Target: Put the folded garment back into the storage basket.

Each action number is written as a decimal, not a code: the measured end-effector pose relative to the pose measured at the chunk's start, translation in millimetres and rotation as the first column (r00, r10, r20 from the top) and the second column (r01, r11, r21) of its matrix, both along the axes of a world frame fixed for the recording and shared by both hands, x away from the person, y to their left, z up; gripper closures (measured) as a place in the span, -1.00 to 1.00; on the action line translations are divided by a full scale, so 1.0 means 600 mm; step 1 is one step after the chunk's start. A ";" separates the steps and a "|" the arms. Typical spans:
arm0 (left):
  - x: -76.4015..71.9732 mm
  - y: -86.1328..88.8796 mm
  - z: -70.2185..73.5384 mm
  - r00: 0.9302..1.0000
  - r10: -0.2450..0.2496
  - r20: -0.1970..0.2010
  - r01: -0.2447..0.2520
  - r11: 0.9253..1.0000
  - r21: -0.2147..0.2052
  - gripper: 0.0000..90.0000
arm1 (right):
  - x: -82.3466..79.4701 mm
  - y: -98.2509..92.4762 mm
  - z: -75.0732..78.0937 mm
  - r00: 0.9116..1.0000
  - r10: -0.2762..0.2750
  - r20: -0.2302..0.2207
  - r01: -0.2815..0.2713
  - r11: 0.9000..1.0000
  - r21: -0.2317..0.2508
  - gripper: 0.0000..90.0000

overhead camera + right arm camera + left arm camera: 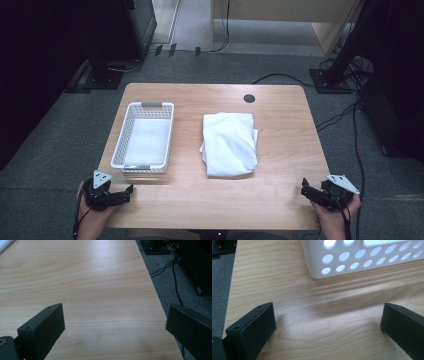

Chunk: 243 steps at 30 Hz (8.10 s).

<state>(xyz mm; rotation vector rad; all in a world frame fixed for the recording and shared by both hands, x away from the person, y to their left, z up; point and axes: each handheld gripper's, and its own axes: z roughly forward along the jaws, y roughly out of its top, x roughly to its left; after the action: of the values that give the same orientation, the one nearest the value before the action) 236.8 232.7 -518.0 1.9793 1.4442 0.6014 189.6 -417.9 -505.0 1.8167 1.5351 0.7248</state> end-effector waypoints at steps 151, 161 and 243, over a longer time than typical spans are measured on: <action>0.000 -0.001 0.000 1.000 -0.010 0.001 0.010 1.000 -0.003 -1.00 | 0.257 0.325 0.077 0.950 0.312 -0.026 -0.307 0.946 0.106 -0.97; -0.001 -0.001 0.000 1.000 -0.011 0.002 0.011 1.000 -0.005 -1.00 | 0.280 0.324 0.063 0.955 0.290 -0.066 -0.283 0.954 0.100 -0.92; 0.000 -0.003 0.000 1.000 -0.024 0.001 0.024 1.000 -0.004 -1.00 | 0.315 0.288 0.007 0.879 0.426 -0.213 -0.356 0.884 0.302 -1.00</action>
<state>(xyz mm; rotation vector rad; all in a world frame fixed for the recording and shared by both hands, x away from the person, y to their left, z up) 236.7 231.1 -518.1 1.9899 1.4185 0.5879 378.6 -245.4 -500.9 1.8651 2.1236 0.9250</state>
